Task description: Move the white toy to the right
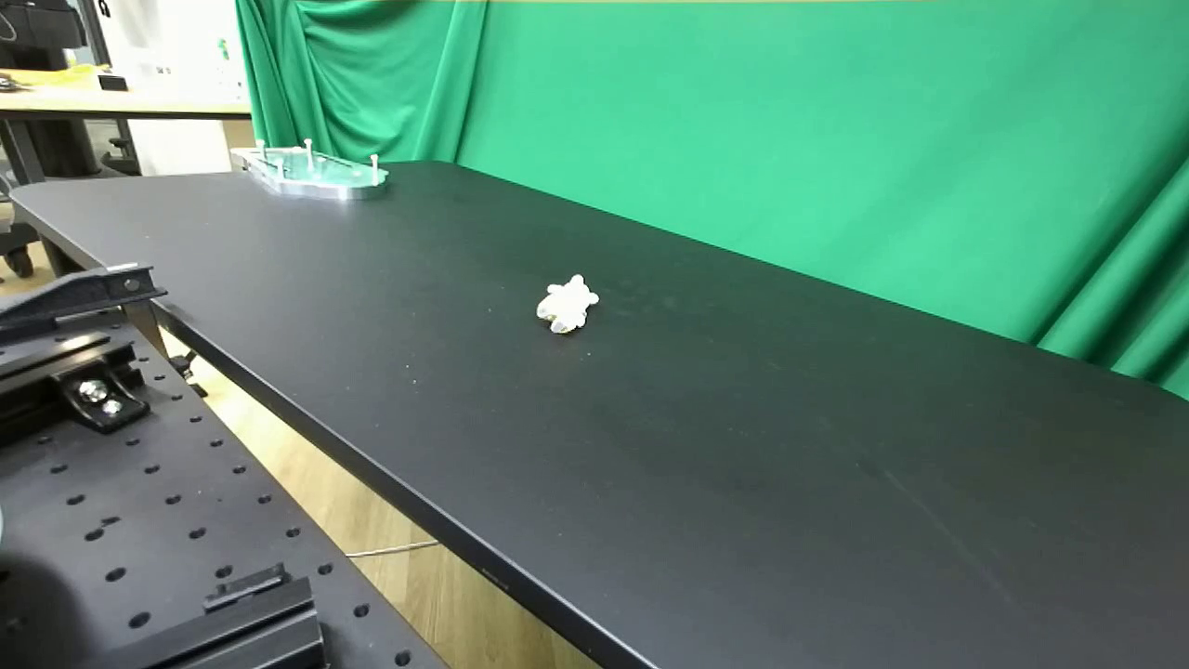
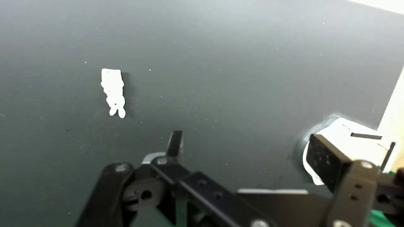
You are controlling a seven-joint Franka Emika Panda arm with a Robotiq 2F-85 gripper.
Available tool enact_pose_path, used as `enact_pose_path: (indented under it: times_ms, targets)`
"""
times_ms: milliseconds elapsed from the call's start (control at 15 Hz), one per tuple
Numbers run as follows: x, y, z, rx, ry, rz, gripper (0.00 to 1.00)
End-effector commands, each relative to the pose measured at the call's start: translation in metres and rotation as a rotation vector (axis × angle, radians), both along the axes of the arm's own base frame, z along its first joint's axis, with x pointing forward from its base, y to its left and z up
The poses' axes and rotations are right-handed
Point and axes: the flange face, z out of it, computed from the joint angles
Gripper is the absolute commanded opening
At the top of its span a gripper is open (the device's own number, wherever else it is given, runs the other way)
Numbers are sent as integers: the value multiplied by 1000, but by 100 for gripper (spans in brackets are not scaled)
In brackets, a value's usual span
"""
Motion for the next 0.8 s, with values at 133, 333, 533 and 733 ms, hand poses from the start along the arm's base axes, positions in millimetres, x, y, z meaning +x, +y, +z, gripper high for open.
enact_pose_path:
  times_ms: [133,333,533,733]
  targets:
    - [1,0,-2,-1,5,1,100]
    - [4,-6,-3,-19,-16,-21,100]
    - [13,-27,-8,-64,-60,-58,100]
    - [18,-44,-17,-106,-61,-47,100]
